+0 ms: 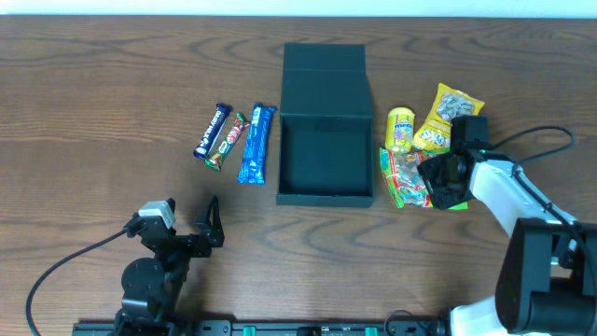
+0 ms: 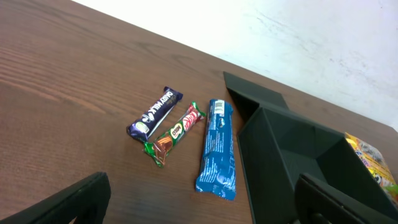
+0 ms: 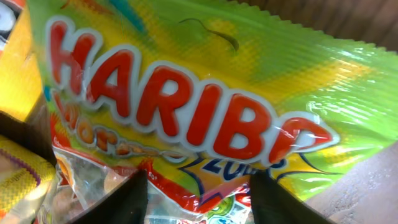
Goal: Pack container
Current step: 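Lift the Haribo bag with right gripper and drop it into box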
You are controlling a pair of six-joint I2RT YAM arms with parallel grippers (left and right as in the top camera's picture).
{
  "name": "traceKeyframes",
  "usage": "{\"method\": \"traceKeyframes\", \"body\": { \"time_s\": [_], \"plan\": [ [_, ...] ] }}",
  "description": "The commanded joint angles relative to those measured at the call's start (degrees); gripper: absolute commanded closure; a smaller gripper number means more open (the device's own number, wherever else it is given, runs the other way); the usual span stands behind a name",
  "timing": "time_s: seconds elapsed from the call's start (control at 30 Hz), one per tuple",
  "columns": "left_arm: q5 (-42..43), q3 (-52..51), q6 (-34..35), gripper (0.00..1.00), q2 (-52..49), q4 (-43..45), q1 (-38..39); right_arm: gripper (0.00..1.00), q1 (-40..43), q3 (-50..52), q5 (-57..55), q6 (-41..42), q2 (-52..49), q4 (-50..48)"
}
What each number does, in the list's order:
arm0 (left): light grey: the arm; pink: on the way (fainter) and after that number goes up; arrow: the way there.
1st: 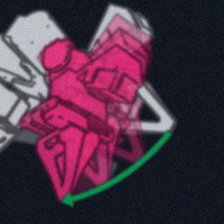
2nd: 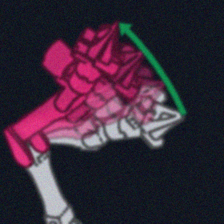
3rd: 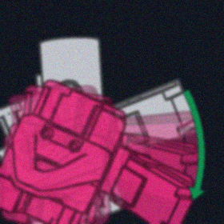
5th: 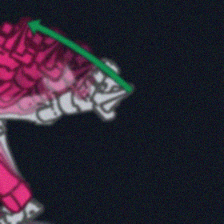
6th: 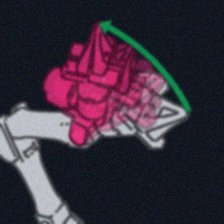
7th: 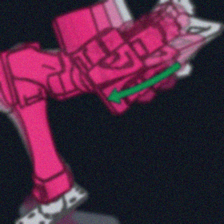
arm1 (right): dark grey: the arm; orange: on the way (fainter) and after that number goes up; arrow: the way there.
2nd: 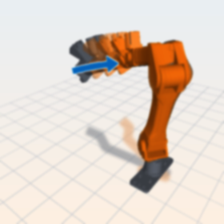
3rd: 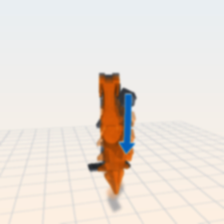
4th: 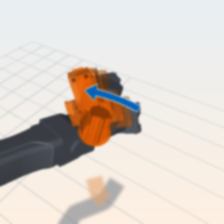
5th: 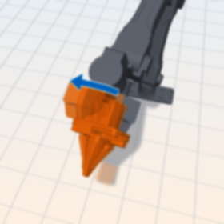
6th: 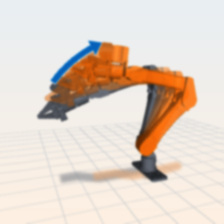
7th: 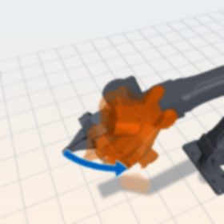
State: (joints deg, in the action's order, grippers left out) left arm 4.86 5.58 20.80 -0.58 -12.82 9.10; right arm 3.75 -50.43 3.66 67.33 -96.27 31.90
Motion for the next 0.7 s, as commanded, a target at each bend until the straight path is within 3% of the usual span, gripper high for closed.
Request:
{"method": "traceKeyframes", "body": {
  "time_s": [0.0,0.07,0.23,0.47,0.67],
  "plan": [
    [-0.8,-1.6,-0.6,0.05,0.3,-0.4,-0.2,0.67,0.6,1.4,-0.2,-0.4,-3.5,-0.2],
    [-0.8,-1.6,-0.6,0.05,0.3,-0.4,-0.2,0.81,0.7,1.4,-0.2,-0.8,-3.5,0.0],
    [-0.8,-1.6,-0.7,0.05,0.3,-0.4,-0.2,0.99,1.5,1.4,0.3,-2.3,-3.5,0.8],
    [-0.8,-1.6,-0.7,0.05,0.3,-0.4,-0.2,0.99,2.3,1.3,4.8,-9.9,-2.1,2.4],
    [-0.8,-1.6,-0.6,0.05,0.3,-0.4,-0.2,0.99,2.1,-0.1,5.1,-18.9,7.8,5.5]
  ]
}}
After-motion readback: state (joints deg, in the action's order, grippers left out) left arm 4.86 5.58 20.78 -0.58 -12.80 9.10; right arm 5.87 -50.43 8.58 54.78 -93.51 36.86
